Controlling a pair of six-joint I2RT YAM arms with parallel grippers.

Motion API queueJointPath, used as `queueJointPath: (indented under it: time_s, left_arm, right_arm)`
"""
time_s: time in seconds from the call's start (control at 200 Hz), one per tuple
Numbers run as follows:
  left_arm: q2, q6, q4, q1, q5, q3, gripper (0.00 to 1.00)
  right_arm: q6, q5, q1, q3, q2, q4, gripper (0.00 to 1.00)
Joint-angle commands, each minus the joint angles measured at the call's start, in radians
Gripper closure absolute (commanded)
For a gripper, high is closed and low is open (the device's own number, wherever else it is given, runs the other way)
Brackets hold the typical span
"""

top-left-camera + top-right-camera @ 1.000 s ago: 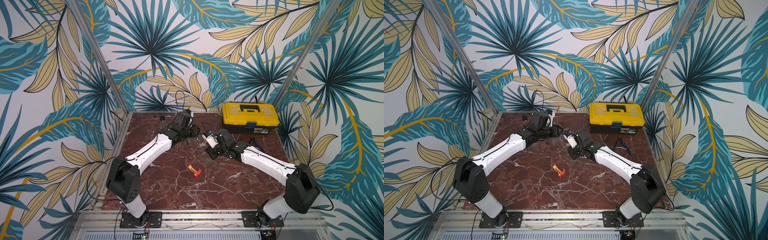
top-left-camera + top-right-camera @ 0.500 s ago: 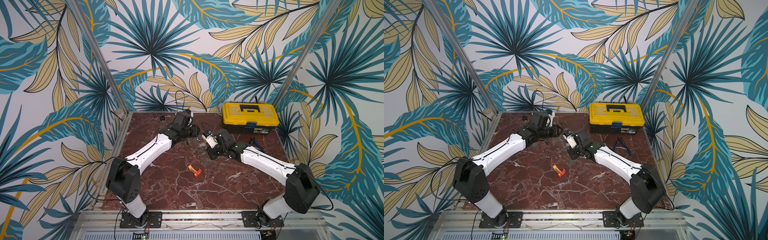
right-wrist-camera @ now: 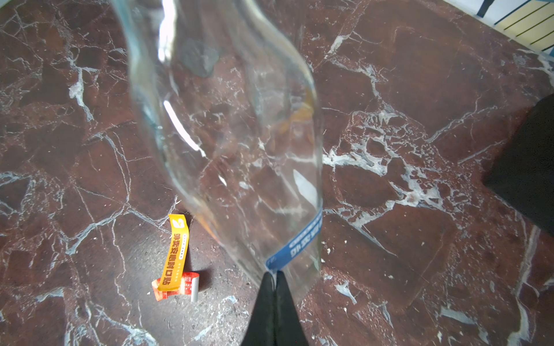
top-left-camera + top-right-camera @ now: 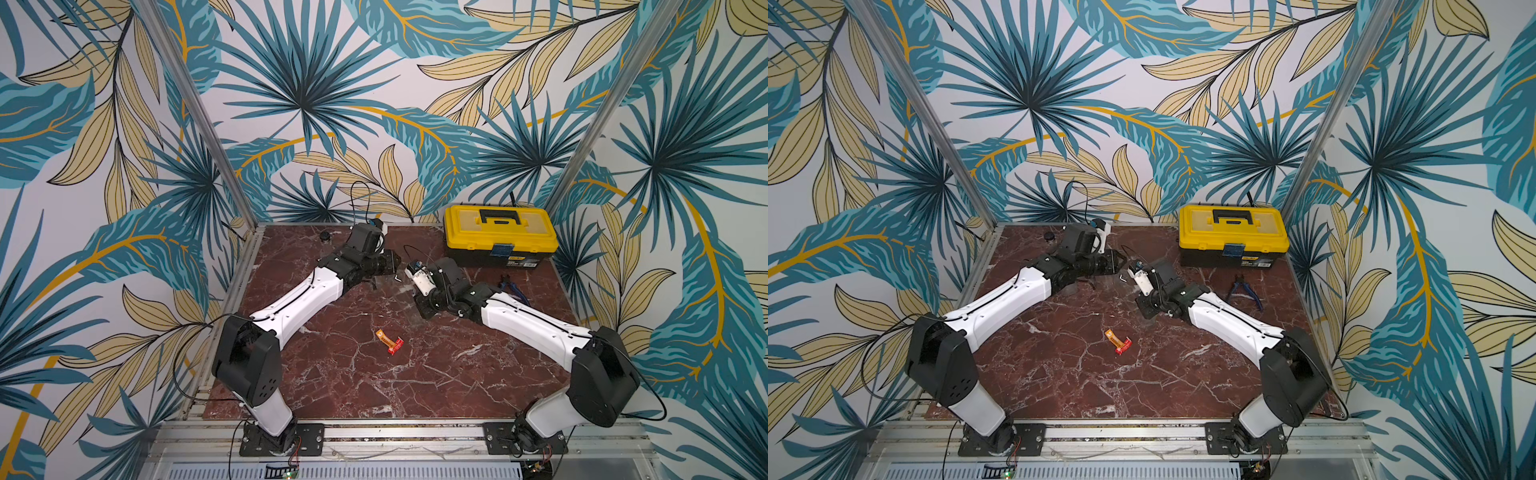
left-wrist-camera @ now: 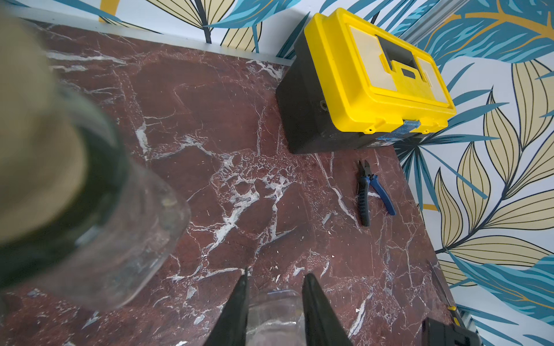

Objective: Remove the label from the bottle
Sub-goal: Tear open the label from the bottle.

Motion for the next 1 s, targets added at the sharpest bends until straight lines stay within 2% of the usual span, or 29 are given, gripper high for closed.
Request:
queueJointPath:
  time_s: [0.0,0.436,0.991]
  left_arm:
    - [0.013,0.049,-0.054,-0.003,0.033,0.0,1.0]
    - [0.032,0.117,-0.127,0.0,0.043,0.018,1.0]
    - [0.031,0.131,-0.139,0.015,0.05,0.02,1.0]
  right_arm:
    - [-0.001,0.046,0.0,0.011,0.009,0.036,1.0]
    - [0.004,0.069,-0.001,0.004,0.007,0.061,1.0]
    - [-0.003,0.1,-0.001,-0.016,0.001,0.073,1.0]
